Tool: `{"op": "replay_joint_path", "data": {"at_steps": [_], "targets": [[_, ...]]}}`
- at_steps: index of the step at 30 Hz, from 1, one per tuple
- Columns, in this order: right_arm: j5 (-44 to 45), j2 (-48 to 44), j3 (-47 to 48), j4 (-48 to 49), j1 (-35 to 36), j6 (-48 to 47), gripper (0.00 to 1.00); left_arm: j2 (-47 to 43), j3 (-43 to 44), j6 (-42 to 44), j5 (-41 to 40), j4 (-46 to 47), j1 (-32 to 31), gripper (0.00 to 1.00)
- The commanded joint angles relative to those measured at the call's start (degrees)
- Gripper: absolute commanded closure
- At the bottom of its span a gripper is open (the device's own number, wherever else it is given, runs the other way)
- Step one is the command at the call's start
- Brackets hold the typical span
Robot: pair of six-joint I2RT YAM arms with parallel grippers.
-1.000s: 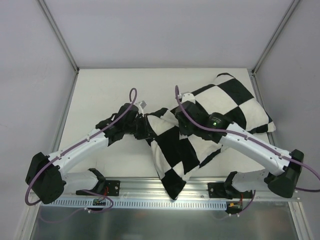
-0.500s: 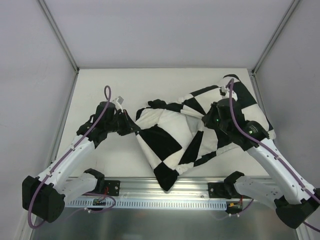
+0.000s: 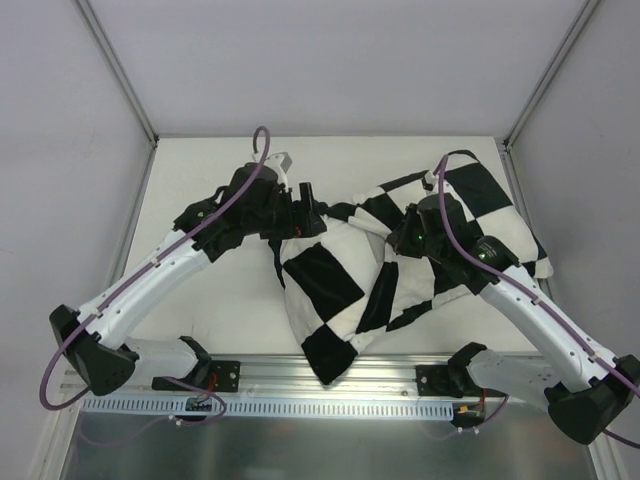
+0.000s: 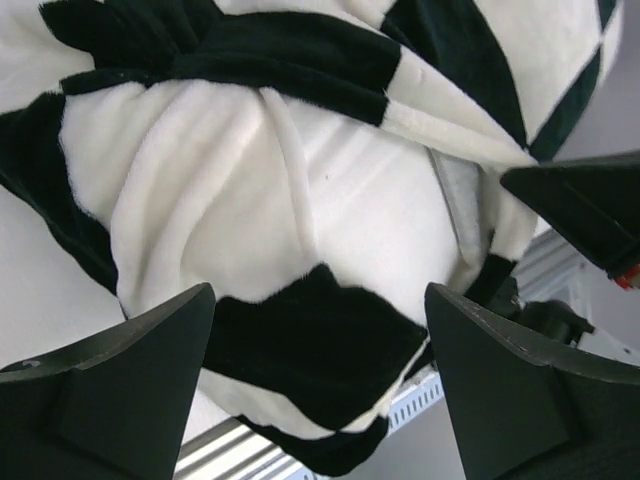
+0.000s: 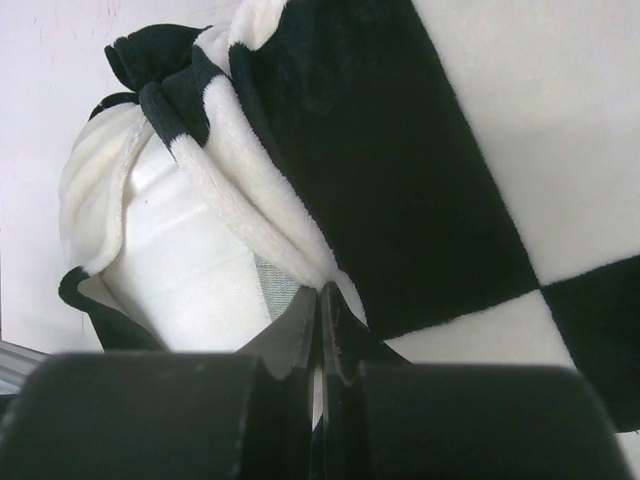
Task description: Remove the pillowcase from the pillow
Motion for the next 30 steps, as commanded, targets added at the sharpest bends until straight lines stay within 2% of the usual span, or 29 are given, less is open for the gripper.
{"op": "replay_joint_path", "data": {"at_steps": [1, 7, 11, 12, 13, 14, 18, 24, 27, 28, 30], "targets": [[-1.04, 0.45, 0.96, 2.78, 0.49, 1.12, 0.99, 7.12, 5.70, 0.76, -10.25, -5.78, -3.11, 0.13], [-0.86, 0.72, 0.70, 2.52, 0.93, 1.38, 0.99, 18.82, 13.97, -0.73, -16.50, -14.21, -6.46, 0.18], [0.63, 0.02, 0.62, 1.73, 0.93, 0.77, 0.99, 19.72, 12.66, -1.87, -22.39, -18.79, -6.63, 0.41], [1.16, -0.25, 0.61, 1.38, 1.02, 0.68, 0.99, 18.84, 11.70, -2.22, -22.92, -18.88, -6.63, 0.55], [1.42, -0.34, 0.61, 1.29, 1.02, 0.59, 0.99, 16.48, 9.60, -2.49, -23.45, -18.80, -6.63, 0.62], [2.29, -0.42, 0.61, 1.12, 0.93, 0.50, 0.99, 15.24, 8.54, -2.66, -24.76, -18.80, -6.55, 0.74], [3.80, -1.91, 0.61, 1.03, 0.23, 0.50, 0.99, 10.31, 2.30, -3.45, -23.30, -18.71, -3.58, 1.00], [4.15, -4.99, -0.09, -0.20, -2.93, 0.42, 0.99, 5.04, -8.25, -5.92, -18.19, -17.57, 2.85, 1.00], [3.62, -6.22, -0.79, -0.64, -4.08, -0.02, 0.99, 2.58, -14.13, -5.65, -13.19, -12.14, 7.77, 1.00], [3.19, -6.23, -1.05, -0.73, -4.34, -0.20, 0.99, 2.22, -18.07, -5.83, -8.91, -9.85, 9.26, 1.00], [2.48, -5.87, -1.32, -0.91, -4.34, -0.02, 0.99, 3.09, -23.17, -6.62, -4.75, -2.30, 13.48, 1.00]]}}
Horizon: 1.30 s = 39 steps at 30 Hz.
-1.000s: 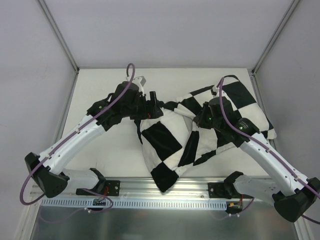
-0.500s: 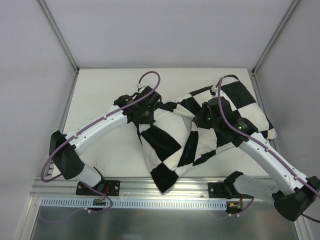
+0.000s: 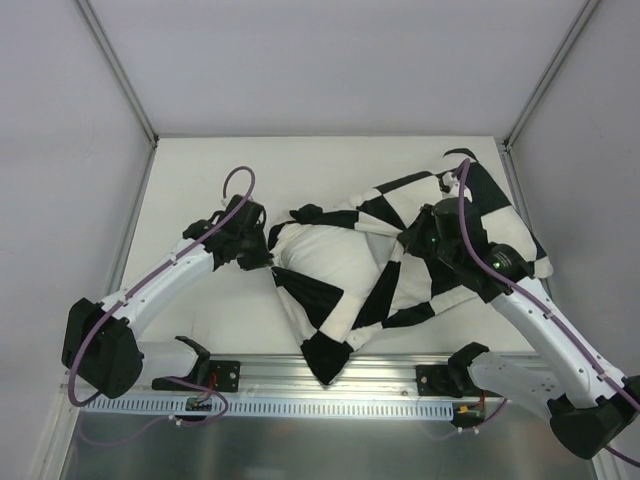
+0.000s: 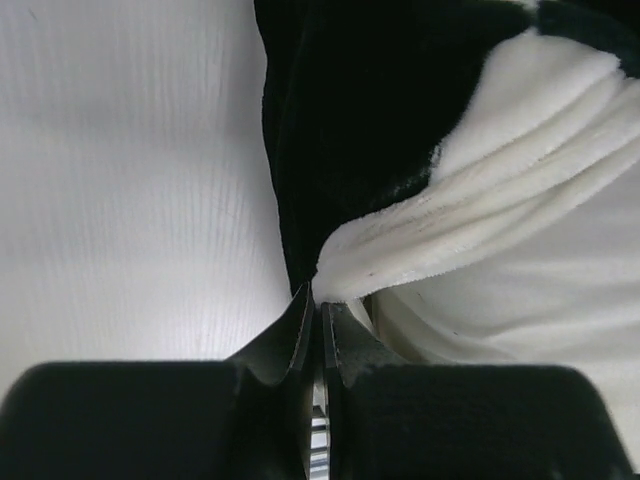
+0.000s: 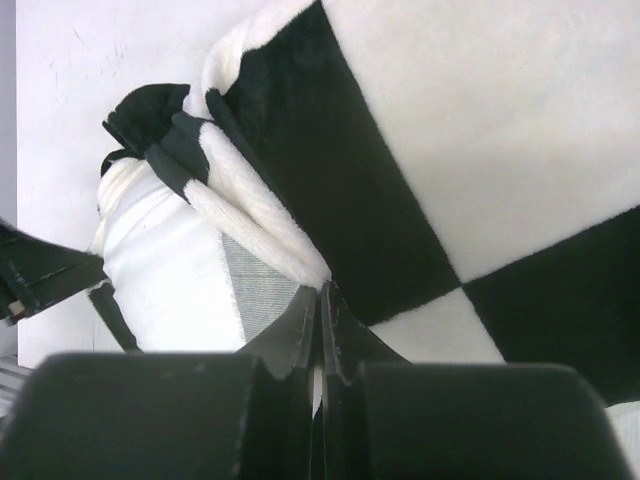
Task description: Remove the pillowcase from the pillow
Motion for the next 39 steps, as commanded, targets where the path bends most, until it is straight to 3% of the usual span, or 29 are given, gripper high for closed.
{"op": "replay_joint_path", "data": {"at_steps": [1, 8, 10, 12, 18, 27, 35, 39], "targets": [[1.02, -0.85, -0.38, -0.56, -1.11, -0.31, 0.99, 1.47, -7.99, -0.48, 7.58, 4.51, 5.93, 1.00], [1.53, 1.26, -0.21, -3.80, 0.47, -2.67, 0.99, 9.31, -9.14, -0.92, 16.31, 13.32, 6.02, 1.00], [5.39, 1.96, 4.33, -6.34, 4.94, -5.04, 0.80, 9.23, -8.79, -0.48, 16.92, 14.11, 6.02, 1.00], [10.47, 4.32, 8.39, -8.02, 11.15, -6.80, 0.46, 8.44, -8.79, -0.30, 17.28, 14.81, 6.02, 1.00], [18.83, 16.44, 24.91, -11.80, 25.23, -12.69, 0.23, 6.51, -9.31, -0.04, 19.83, 16.13, 6.02, 1.00], [16.41, 35.09, 40.39, -12.34, 33.70, -19.37, 0.20, 3.87, -10.90, 0.31, 21.32, 17.02, 6.11, 1.00], [14.20, 45.37, 41.46, -11.63, 33.78, -19.03, 0.07, 1.76, -12.65, -0.22, 23.69, 17.54, 7.52, 1.00], [14.19, 49.85, 40.75, -11.46, 33.52, -18.15, 0.05, 1.67, -13.36, -0.65, 24.48, 18.16, 7.87, 1.00]]}}
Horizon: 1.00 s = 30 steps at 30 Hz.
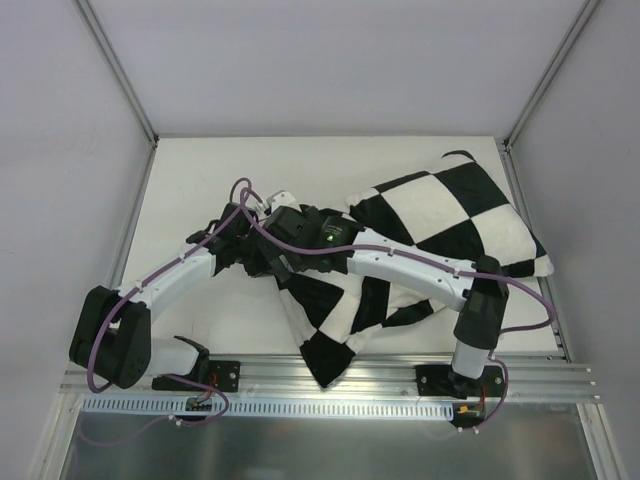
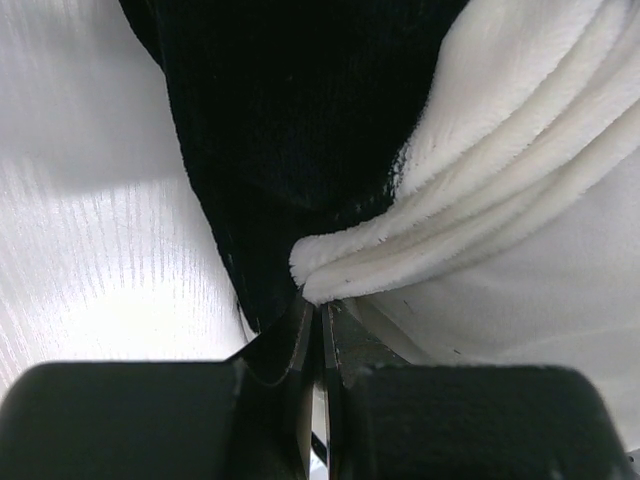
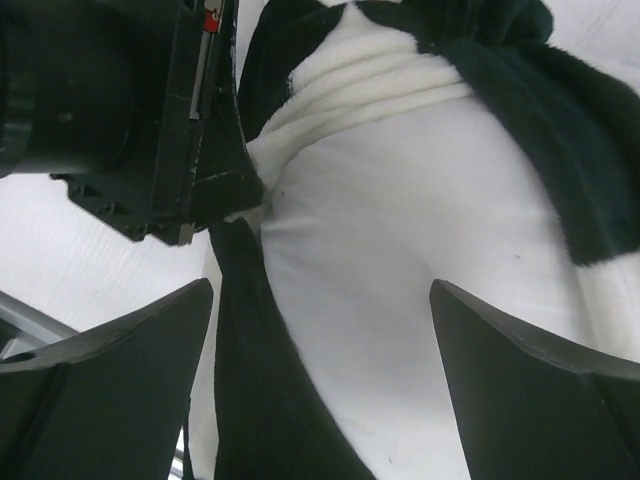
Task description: Remove the pillowcase from the pillow
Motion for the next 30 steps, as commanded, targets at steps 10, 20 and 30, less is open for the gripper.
{"op": "replay_joint_path", "data": {"at_steps": [10, 20, 30], "targets": [[-2.80, 4.63, -6.28, 3.67, -5.28, 6.76, 0.06, -2.29, -3.66, -0.20, 3.38, 0.15, 0.74, 1.00], [-0.78, 8.77, -6.11, 2.88, -6.68, 12.55, 0.70, -3.87, -4.81, -1.08, 4.17, 1.29, 0.74, 1.00], [-4.20, -7.74, -2.15, 7.09, -9.93, 11.76, 0.99, -5.11, -6.04, -1.25, 5.05, 2.61, 0.74, 1.00]]}}
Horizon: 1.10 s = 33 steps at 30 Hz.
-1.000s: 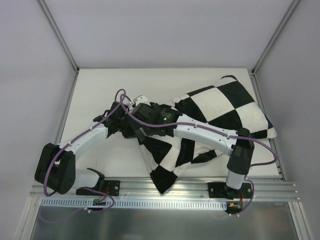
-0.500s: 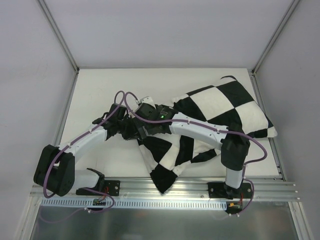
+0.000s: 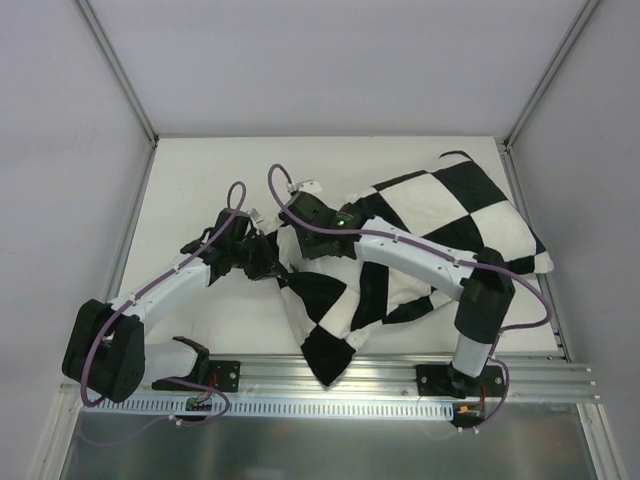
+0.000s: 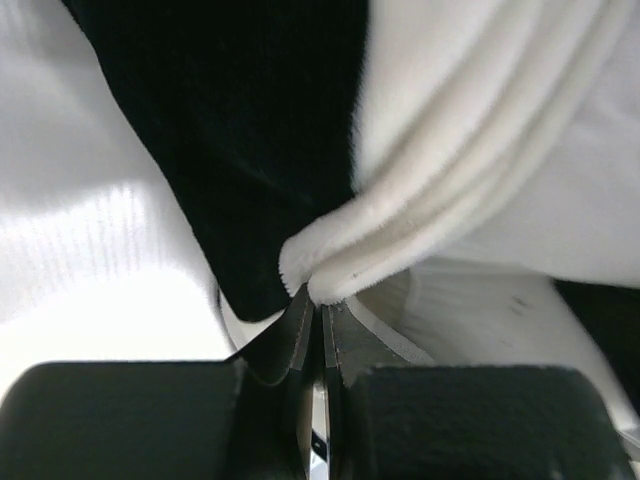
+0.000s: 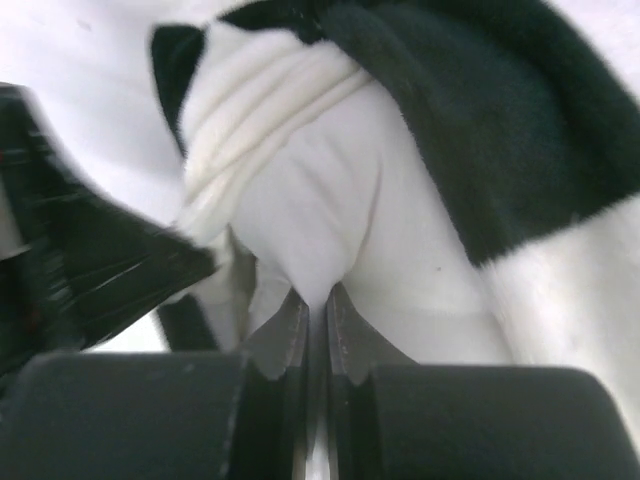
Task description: Remove the pillowcase from the pillow
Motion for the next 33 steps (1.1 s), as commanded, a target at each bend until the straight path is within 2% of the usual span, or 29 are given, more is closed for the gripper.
{"op": "replay_joint_path", "data": {"at_steps": [1, 8, 20, 27, 33], "targets": [[-1.41, -11.92, 3.27, 3.46, -2.98, 1.50, 0.99, -0.41, -1.32, -0.49, 2.56, -1.63, 0.37, 1.00], [2.98, -26.95, -1.99, 10.49, -6.41, 4.13, 0.99, 1.17, -1.41, -0.14, 4.05, -0.22, 0.37, 1.00], [5.09, -49.89, -27.92, 12.87, -12.83, 13.45, 0.99, 6.09, 1.84, 1.36, 2.38, -0.04, 2.30, 1.00], [0.62, -52.72, -33.55, 12.25, -13.27, 14.77, 0.99, 8.03, 6.23, 0.40, 3.79, -0.13, 3.71, 1.00], [-3.61, -52.28, -33.29, 13.40, -12.66, 12.32, 0.99, 5.93, 12.38, -2.34, 7.48, -0.04, 4.41, 1.00]]}}
